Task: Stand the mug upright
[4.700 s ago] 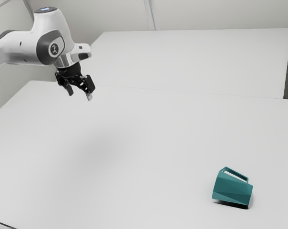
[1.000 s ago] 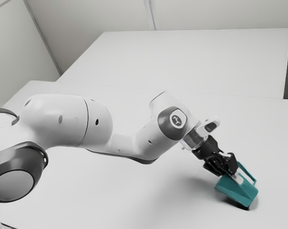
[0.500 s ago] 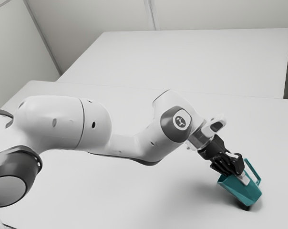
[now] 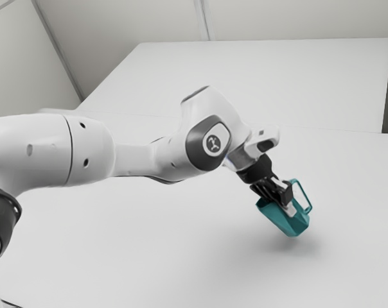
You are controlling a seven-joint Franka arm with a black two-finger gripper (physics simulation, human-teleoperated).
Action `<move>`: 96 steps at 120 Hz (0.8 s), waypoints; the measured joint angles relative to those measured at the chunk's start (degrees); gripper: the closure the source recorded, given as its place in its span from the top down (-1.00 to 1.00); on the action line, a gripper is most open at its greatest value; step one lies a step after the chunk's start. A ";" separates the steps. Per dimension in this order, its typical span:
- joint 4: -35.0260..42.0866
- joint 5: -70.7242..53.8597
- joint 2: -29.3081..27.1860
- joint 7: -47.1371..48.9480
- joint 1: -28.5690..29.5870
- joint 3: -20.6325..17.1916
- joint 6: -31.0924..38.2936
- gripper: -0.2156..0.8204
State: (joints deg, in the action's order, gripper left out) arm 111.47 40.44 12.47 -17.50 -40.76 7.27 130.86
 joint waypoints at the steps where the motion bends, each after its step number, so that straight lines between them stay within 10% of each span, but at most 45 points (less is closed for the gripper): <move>1: 0.18 -0.47 -0.21 0.11 0.15 0.00 -0.01 -0.93; 96: 5.05 -43.90 -6.82 13.54 13.33 1.02 -8.92 -0.93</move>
State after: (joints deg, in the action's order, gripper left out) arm 116.52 -3.46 5.65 -3.95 -27.43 8.28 121.94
